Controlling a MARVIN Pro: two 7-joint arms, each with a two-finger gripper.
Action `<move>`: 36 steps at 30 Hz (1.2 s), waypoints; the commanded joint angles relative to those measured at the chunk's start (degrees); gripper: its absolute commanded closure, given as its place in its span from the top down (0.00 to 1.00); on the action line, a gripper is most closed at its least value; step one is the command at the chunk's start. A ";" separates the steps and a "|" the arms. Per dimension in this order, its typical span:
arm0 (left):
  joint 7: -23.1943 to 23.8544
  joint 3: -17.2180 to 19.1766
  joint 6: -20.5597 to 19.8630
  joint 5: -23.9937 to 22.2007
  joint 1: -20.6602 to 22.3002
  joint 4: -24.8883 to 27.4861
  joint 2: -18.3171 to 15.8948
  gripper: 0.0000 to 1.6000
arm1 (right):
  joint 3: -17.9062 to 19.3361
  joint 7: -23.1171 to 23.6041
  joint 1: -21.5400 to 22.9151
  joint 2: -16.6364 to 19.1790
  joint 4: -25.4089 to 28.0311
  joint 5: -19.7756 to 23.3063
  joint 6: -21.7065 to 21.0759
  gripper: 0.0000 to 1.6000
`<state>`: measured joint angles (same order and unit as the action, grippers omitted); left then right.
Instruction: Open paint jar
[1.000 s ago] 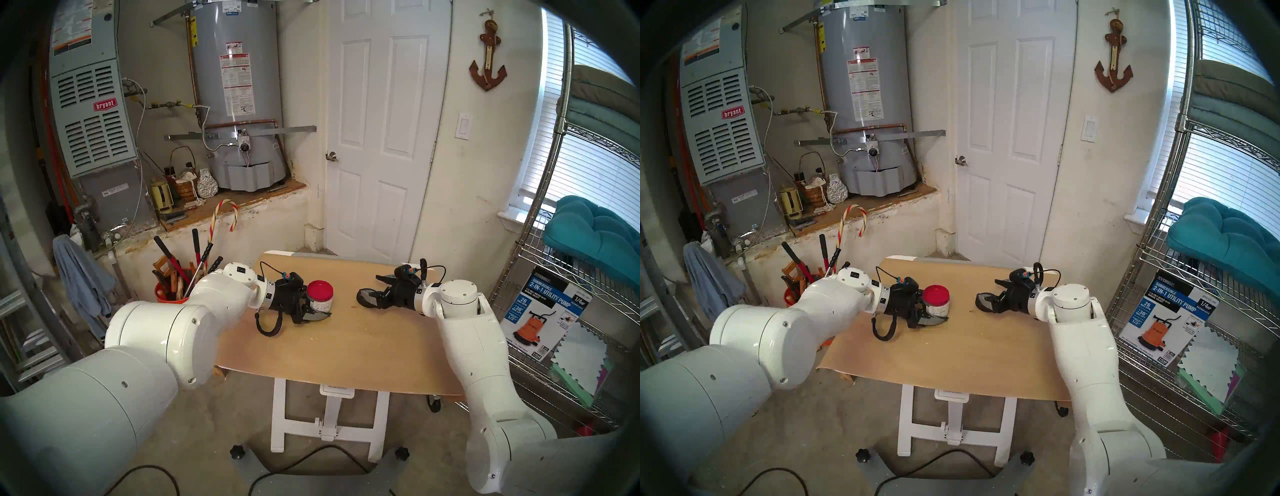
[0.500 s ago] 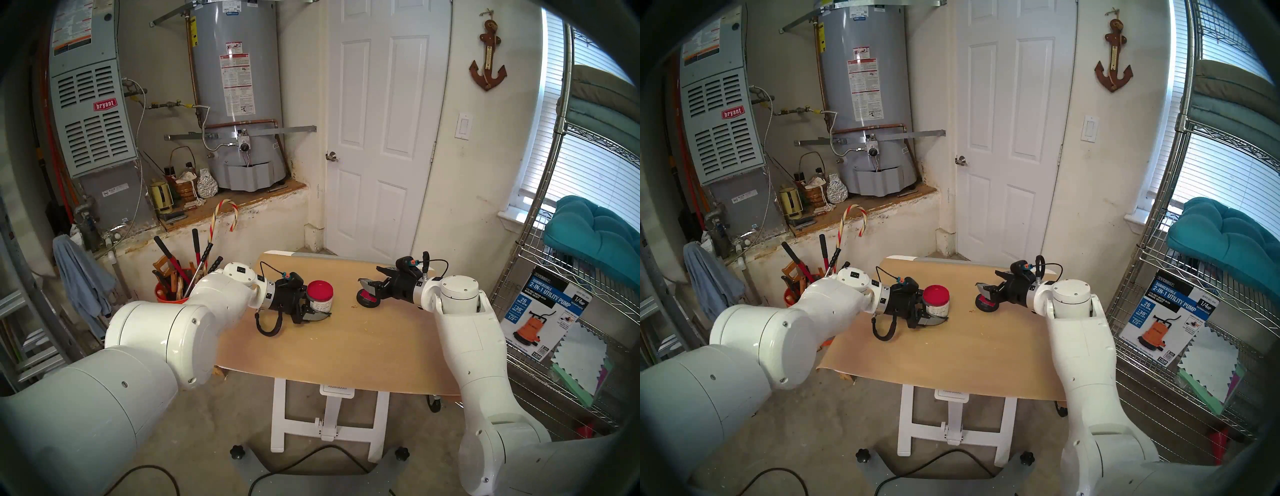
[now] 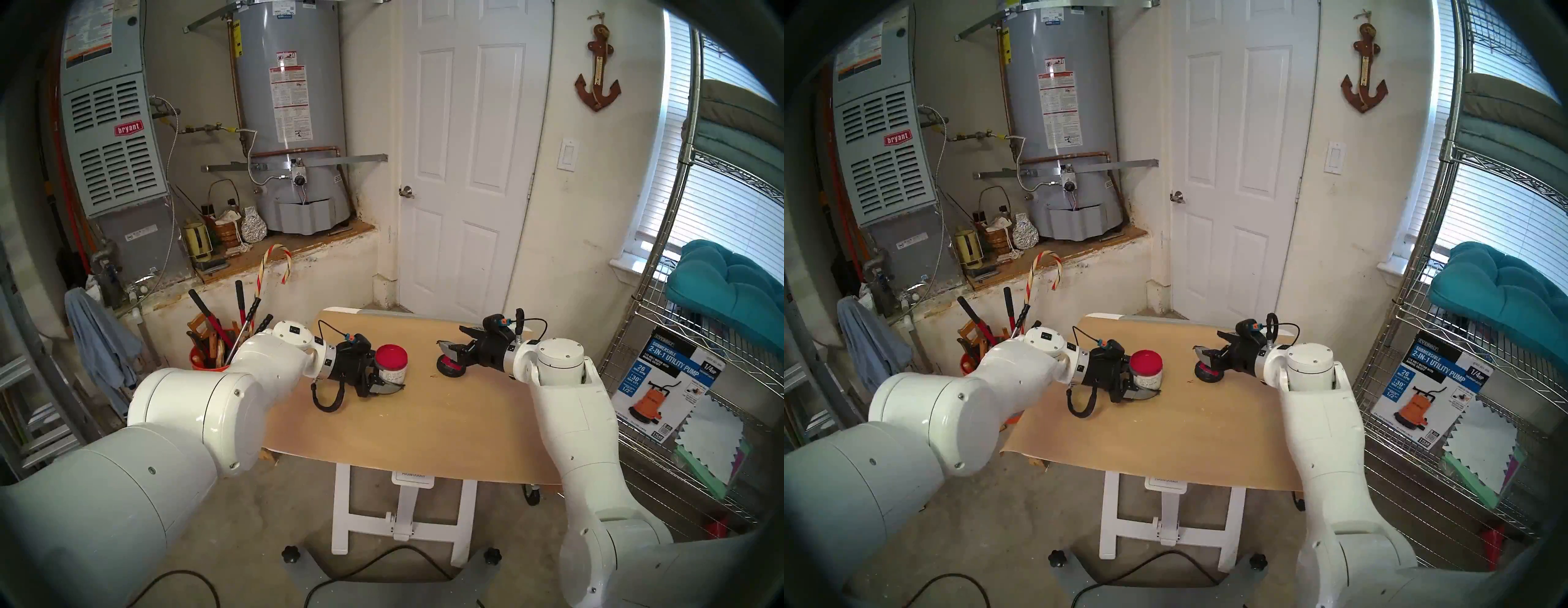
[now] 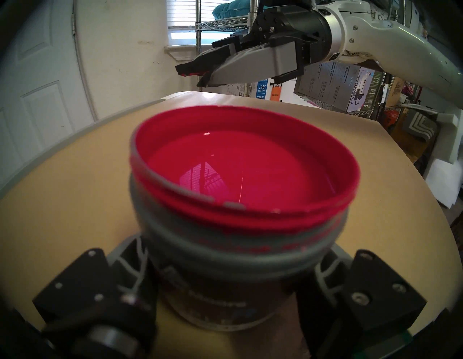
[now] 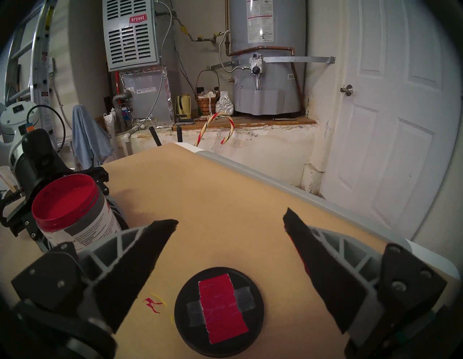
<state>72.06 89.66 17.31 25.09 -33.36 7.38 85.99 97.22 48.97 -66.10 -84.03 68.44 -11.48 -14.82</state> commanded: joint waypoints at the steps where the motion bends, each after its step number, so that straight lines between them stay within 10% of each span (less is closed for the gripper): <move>1: 1.00 0.26 0.02 -0.24 1.40 0.50 -0.71 0.00 | -0.30 0.22 1.08 -0.51 0.76 0.36 0.87 1.00; 31: -0.04 -0.52 -0.19 0.61 1.10 0.77 0.01 0.00 | -0.16 1.07 0.60 -0.70 1.39 0.41 1.02 1.00; 32: -0.09 -0.53 -0.17 0.63 1.11 0.73 0.02 0.22 | -0.15 1.08 0.57 -0.71 1.44 0.39 1.03 1.00; 36: -0.26 -0.64 -0.32 0.76 1.21 0.58 0.04 0.53 | -0.06 1.12 0.45 -0.74 1.62 0.42 1.06 1.00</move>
<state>72.25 89.04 17.11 25.81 -33.03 7.55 85.87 96.93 50.25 -66.23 -84.38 68.41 -11.48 -14.13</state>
